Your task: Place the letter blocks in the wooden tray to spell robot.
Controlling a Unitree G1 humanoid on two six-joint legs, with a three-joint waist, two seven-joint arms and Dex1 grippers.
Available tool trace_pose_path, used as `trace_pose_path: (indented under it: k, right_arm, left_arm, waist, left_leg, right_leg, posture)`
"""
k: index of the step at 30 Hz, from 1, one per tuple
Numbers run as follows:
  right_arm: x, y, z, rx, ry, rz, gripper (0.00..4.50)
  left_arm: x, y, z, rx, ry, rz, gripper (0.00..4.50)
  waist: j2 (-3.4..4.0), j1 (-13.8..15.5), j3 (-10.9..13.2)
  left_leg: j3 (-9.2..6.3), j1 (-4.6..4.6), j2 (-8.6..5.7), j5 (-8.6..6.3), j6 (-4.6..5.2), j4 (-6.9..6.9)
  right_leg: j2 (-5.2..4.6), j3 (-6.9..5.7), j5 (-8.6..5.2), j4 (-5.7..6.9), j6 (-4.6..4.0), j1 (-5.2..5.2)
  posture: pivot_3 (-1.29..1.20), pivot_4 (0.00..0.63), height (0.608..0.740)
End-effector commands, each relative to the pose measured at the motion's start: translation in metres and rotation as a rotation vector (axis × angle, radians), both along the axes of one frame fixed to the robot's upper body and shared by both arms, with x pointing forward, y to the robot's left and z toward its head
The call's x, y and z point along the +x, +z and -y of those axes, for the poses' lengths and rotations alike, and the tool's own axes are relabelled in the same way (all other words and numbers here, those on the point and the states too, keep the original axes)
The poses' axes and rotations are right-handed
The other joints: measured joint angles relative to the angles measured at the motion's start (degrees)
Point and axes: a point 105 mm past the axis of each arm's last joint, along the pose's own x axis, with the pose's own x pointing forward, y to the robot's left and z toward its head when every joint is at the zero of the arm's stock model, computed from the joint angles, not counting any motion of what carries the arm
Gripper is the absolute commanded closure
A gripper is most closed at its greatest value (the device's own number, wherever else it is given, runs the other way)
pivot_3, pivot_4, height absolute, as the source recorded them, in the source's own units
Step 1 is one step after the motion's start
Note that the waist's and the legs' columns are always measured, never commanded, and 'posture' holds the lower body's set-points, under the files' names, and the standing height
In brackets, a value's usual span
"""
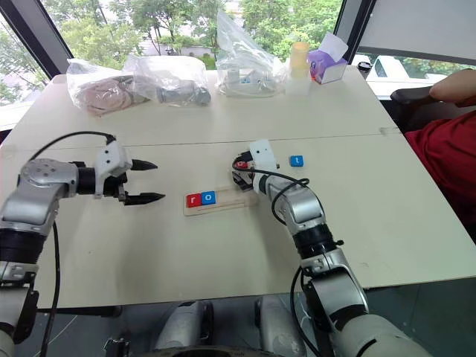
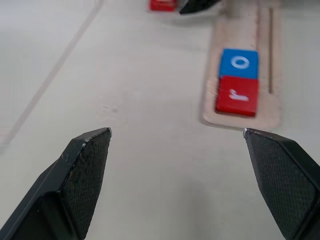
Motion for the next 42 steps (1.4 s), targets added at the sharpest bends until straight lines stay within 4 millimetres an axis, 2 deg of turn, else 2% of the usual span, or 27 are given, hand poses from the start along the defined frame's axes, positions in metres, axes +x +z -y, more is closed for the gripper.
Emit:
trace_pose_path:
  k: [1, 6, 7, 8, 10, 13, 16, 18, 20, 22, 24, 27, 29, 31, 34, 38, 42]
  right_arm:
    - [0.009, 0.007, -0.011, 0.014, -0.017, 0.024, 0.0]
    - [0.009, 0.0, -0.028, -0.013, 0.019, 0.008, 0.0]
    - [0.01, -0.002, -0.028, -0.02, 0.011, 0.007, 0.55]
    - [0.01, -0.004, -0.029, -0.026, 0.01, 0.008, 0.86]
    - [0.01, -0.006, -0.03, -0.029, 0.001, 0.005, 1.81]
    - [0.011, -0.006, -0.029, -0.042, -0.001, 0.013, 3.35]
    - [0.013, 0.0, -0.024, -0.063, -0.01, 0.059, 3.35]
    - [0.014, 0.028, -0.005, -0.044, -0.042, 0.168, 3.35]
    - [0.008, 0.046, 0.01, -0.027, -0.063, 0.226, 3.35]
    - [-0.006, 0.059, 0.031, 0.0, -0.102, 0.257, 3.35]
    - [-0.027, 0.062, 0.06, -0.014, -0.179, 0.261, 3.35]
    - [-0.065, 0.052, 0.099, -0.015, -0.349, 0.202, 3.35]
    - [-0.089, 0.042, 0.113, 0.027, -0.448, 0.145, 3.35]
    - [-0.105, 0.028, 0.117, 0.043, -0.506, 0.076, 3.35]
    - [-0.117, 0.009, 0.116, 0.081, -0.561, -0.023, 3.35]
    - [-0.113, -0.003, 0.111, 0.11, -0.579, -0.075, 3.35]
    - [-0.113, -0.013, 0.115, 0.061, -0.596, -0.117, 1.38]
  left_arm:
    - [-0.01, 0.013, 0.001, -0.022, 0.027, 0.044, 0.06]
    - [-0.021, 0.009, 0.006, -0.065, 0.079, 0.042, 0.06]
    - [-0.023, 0.008, 0.008, -0.074, 0.088, 0.044, 0.0]
    - [-0.024, 0.008, 0.01, -0.082, 0.097, 0.046, 0.0]
    - [-0.026, 0.007, 0.014, -0.102, 0.106, 0.044, 0.0]
    - [-0.026, 0.004, 0.02, -0.121, 0.106, 0.036, 0.0]
    - [-0.026, 0.003, 0.026, -0.124, 0.085, 0.033, 0.0]
    - [-0.026, 0.006, 0.034, -0.123, 0.048, 0.036, 0.0]
    - [-0.027, 0.008, 0.041, -0.129, 0.02, 0.032, 0.0]
    - [-0.033, 0.008, 0.054, -0.142, -0.034, 0.016, 0.0]
    - [-0.041, 0.006, 0.07, -0.152, -0.106, -0.008, 0.0]
    - [-0.047, 0.004, 0.093, -0.186, -0.182, -0.038, 0.0]
    - [-0.05, 0.003, 0.105, -0.217, -0.225, -0.061, 0.0]
    - [-0.054, 0.0, 0.112, -0.225, -0.26, -0.086, 0.0]
    - [-0.056, -0.004, 0.118, -0.221, -0.293, -0.111, 0.0]
    - [-0.055, -0.007, 0.124, -0.203, -0.326, -0.122, 0.0]
    - [-0.044, -0.007, 0.117, -0.185, -0.299, -0.106, 0.0]
  waist:
    - [0.0, -0.22, 0.0]
    - [-0.01, -1.06, 0.0]
    - [-0.01, -1.1, 0.0]
    - [-0.01, -1.12, 0.0]
    - [-0.01, -1.22, -0.01]
    - [-0.01, -1.32, 0.0]
    - [-0.01, -1.29, 0.0]
    - [0.0, -1.04, 0.0]
    - [0.02, -0.65, 0.02]
    - [0.01, -0.36, 0.02]
    - [0.01, 0.36, 0.01]
    - [-0.01, 0.6, 0.0]
    - [-0.01, 0.67, 0.0]
    - [0.01, 0.12, 0.01]
    - [0.02, -0.7, 0.02]
    - [0.03, -0.92, 0.02]
    - [0.02, -0.94, 0.02]
  left_leg:
    - [-0.01, 0.01, 0.0, 0.0, 0.0, 0.0]
    - [-0.16, 0.03, 0.05, 0.0, 0.0, -0.01]
    - [-0.22, 0.05, 0.04, 0.0, 0.0, -0.01]
    - [-0.23, 0.05, 0.03, 0.0, 0.0, 0.0]
    - [-0.23, 0.06, 0.03, 0.0, -0.01, 0.0]
    - [-0.23, 0.1, 0.03, 0.0, -0.01, -0.02]
    - [-0.23, 0.13, 0.02, 0.0, -0.01, -0.02]
    - [-0.23, 0.13, 0.02, 0.0, -0.01, -0.02]
    - [-0.28, 0.04, -0.02, 0.0, -0.01, -0.02]
    - [-0.28, -0.06, -0.03, 0.0, -0.01, -0.02]
    - [-0.26, -0.08, -0.06, 0.0, -0.01, -0.03]
    - [-0.27, -0.08, -0.07, -0.01, -0.02, -0.06]
    - [-0.28, -0.06, -0.09, -0.01, -0.02, -0.07]
    - [-0.28, -0.02, -0.07, -0.01, -0.02, -0.06]
    - [-0.21, 0.12, -0.04, 0.0, -0.02, -0.06]
    - [-0.29, 0.14, -0.05, 0.02, -0.04, -0.03]
    - [-0.28, 0.1, -0.07, 0.02, -0.04, -0.04]
  right_leg:
    - [0.0, 0.0, 0.0, 0.01, 0.0, 0.0]
    - [-0.02, 0.01, 0.0, 0.12, -0.01, 0.0]
    - [-0.02, 0.01, 0.0, 0.12, -0.01, 0.0]
    - [-0.03, 0.01, 0.0, 0.14, -0.01, 0.0]
    - [-0.03, 0.01, 0.0, 0.14, -0.01, 0.0]
    - [0.0, 0.03, 0.0, 0.18, -0.02, 0.0]
    - [0.01, 0.03, -0.01, 0.24, -0.03, 0.0]
    - [0.01, 0.03, -0.01, 0.24, -0.04, 0.0]
    - [-0.06, 0.0, -0.02, 0.23, -0.03, -0.03]
    - [-0.14, 0.01, -0.03, 0.21, 0.01, -0.1]
    - [-0.2, 0.01, -0.06, 0.19, 0.07, -0.1]
    - [-0.21, 0.01, -0.11, 0.14, 0.12, -0.08]
    - [-0.15, 0.0, -0.12, 0.14, 0.1, -0.06]
    - [-0.05, 0.02, -0.14, 0.15, 0.06, -0.06]
    - [0.05, 0.12, -0.19, 0.22, -0.18, -0.07]
    - [0.09, 0.11, -0.21, 0.25, -0.25, -0.07]
    - [0.06, 0.11, -0.2, 0.21, -0.24, -0.06]
  posture:
    - [0.0, 0.15, 0.74]
    - [0.0, 0.15, 0.74]
    - [0.0, 0.15, 0.74]
    - [0.0, 0.15, 0.74]
    - [0.0, 0.15, 0.74]
    - [0.0, 0.15, 0.74]
    - [0.0, 0.15, 0.74]
    - [0.0, 0.15, 0.74]
    - [0.0, 0.15, 0.74]
    - [0.0, 0.15, 0.74]
    - [0.0, 0.15, 0.74]
    - [0.0, 0.15, 0.74]
    - [0.0, 0.15, 0.74]
    - [0.0, 0.15, 0.74]
    - [0.0, 0.15, 0.74]
    - [0.0, 0.15, 0.74]
    - [0.0, 0.15, 0.74]
